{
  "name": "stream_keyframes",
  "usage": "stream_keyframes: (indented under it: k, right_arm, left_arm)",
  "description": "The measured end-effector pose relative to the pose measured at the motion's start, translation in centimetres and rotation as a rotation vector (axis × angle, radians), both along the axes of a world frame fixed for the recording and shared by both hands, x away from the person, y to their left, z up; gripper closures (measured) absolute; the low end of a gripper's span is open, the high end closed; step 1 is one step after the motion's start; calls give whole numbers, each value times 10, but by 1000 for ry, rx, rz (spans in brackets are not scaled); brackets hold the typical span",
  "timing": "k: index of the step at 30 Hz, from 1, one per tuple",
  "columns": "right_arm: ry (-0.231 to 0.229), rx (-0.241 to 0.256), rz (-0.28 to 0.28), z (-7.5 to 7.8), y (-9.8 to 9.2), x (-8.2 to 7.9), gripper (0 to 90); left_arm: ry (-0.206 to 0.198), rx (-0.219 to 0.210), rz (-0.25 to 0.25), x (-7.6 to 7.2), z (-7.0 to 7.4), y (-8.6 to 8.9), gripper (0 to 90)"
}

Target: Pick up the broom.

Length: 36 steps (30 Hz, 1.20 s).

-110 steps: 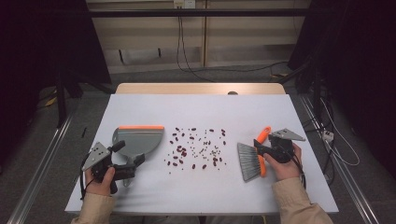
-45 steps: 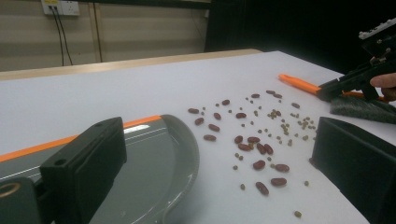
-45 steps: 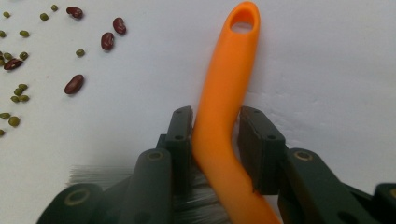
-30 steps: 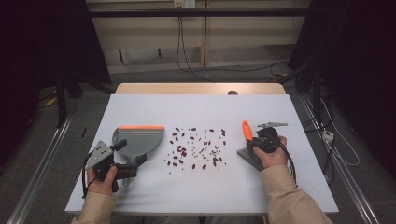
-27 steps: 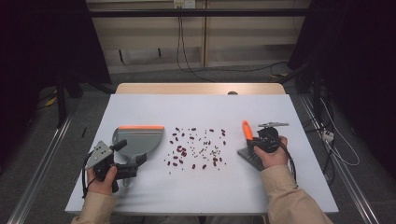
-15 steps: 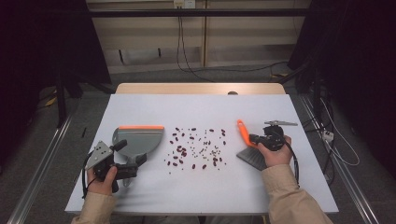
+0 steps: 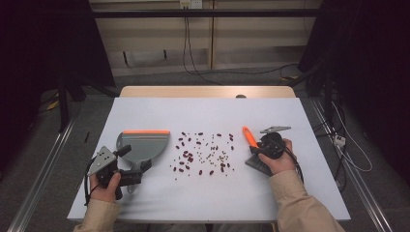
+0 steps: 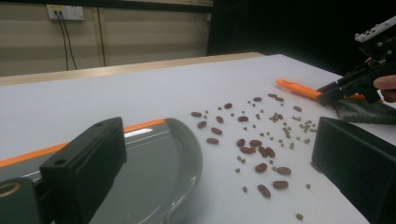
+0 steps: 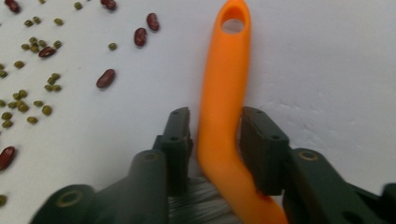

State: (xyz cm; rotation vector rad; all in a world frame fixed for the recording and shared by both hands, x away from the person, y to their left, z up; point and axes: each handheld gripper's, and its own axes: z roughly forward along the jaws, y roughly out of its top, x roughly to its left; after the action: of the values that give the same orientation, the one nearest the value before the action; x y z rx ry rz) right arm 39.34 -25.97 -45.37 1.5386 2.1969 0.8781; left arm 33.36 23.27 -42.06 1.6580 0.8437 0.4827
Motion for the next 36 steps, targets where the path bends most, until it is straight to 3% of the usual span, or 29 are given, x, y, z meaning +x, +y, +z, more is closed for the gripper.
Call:
stream_keyframes:
  k: [3, 5, 12, 15, 18, 20, 24, 28, 36]
  right_arm:
    - [52, 60, -17, 0, -6, 6, 685]
    - [72, 40, -23, 1, -3, 8, 687]
    - [44, 33, -21, 1, -2, 6, 694]
    - [65, 69, -38, 2, -5, 7, 696]
    - [62, 52, -47, 3, -3, 7, 699]
    - [50, 66, -53, 4, -4, 6, 701]
    - [11, 160, -63, 14, -13, 1, 715]
    - [-20, 196, -69, 19, -17, -4, 716]
    - [-141, 346, -70, 41, -22, -17, 721]
  left_arm:
    - [4, 10, -5, 1, -1, -2, 29]
    - [3, 12, -10, 0, 0, -4, 29]
    - [-10, 15, -8, -2, 3, -7, 29]
    - [-21, 13, -12, -3, 6, -8, 29]
    - [-29, 19, -22, -2, 7, -9, 29]
    - [-28, 13, -19, -2, 8, -10, 29]
    - [-33, 12, -24, -3, 9, -13, 29]
    - [-37, 12, -32, -3, 11, -17, 29]
    - [-50, 5, -47, -1, 19, -27, 29]
